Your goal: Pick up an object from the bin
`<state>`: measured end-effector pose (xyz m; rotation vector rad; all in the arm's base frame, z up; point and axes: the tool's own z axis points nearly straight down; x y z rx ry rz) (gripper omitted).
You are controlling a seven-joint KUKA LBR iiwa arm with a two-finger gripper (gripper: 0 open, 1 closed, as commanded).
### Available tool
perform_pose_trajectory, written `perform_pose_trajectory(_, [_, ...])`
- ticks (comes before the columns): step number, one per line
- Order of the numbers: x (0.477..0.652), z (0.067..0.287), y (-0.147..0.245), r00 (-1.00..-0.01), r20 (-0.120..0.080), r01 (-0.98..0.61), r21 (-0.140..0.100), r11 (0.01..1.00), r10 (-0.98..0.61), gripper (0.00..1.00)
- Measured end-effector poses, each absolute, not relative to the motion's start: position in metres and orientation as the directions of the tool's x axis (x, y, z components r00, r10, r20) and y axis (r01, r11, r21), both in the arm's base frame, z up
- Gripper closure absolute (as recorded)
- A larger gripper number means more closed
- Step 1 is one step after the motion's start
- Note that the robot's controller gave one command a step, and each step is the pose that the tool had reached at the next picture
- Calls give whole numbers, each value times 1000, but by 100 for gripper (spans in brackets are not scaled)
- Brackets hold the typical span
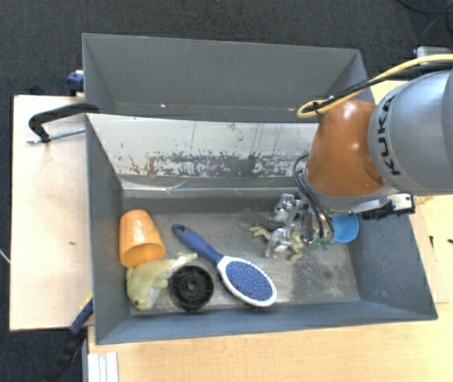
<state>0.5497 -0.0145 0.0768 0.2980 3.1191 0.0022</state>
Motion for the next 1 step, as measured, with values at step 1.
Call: perform_pose_trajectory(1, [562, 218, -18, -976, -14, 219, 4, 976, 219, 100])
